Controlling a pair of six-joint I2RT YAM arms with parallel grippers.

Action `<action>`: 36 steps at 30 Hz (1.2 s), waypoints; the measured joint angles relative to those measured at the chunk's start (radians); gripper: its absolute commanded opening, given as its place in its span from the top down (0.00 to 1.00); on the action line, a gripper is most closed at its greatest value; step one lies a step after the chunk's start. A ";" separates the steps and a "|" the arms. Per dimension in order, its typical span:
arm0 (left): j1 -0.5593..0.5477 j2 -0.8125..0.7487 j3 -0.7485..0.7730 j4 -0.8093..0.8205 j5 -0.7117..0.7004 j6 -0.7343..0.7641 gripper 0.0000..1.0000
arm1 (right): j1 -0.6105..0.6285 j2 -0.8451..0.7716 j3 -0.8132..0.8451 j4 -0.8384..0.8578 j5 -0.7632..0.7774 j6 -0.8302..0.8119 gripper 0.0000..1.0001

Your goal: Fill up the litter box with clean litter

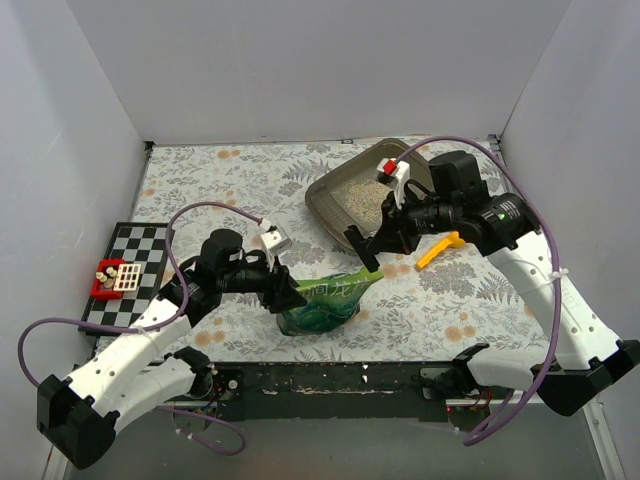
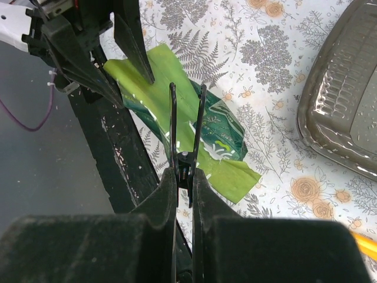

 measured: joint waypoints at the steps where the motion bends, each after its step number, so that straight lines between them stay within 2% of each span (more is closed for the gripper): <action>1: -0.004 0.000 -0.014 0.010 -0.005 0.004 0.54 | 0.003 0.004 0.003 -0.004 0.000 -0.002 0.99; 3: -0.013 -0.002 -0.037 0.026 -0.020 0.010 0.69 | 0.010 0.010 0.005 -0.006 0.000 -0.005 0.99; 6: -0.027 -0.006 -0.058 0.047 -0.053 0.024 0.97 | 0.030 0.026 0.005 -0.010 -0.001 -0.016 0.99; 7: -0.031 -0.006 -0.061 0.054 -0.066 0.032 1.00 | 0.039 0.035 0.006 -0.014 0.000 -0.023 0.99; 15: -0.036 0.006 -0.066 0.082 -0.104 0.043 1.00 | 0.115 0.110 0.010 -0.021 -0.003 -0.128 0.99; 20: -0.037 0.005 -0.080 0.109 -0.099 0.044 1.00 | 0.150 0.118 0.002 -0.007 -0.018 -0.269 0.99; 27: -0.038 0.006 -0.086 0.127 -0.097 0.044 1.00 | 0.160 0.096 -0.074 0.042 -0.049 -0.454 0.99; 36: -0.038 -0.006 -0.104 0.151 -0.094 0.040 1.00 | 0.166 0.101 -0.107 0.080 -0.070 -0.562 0.99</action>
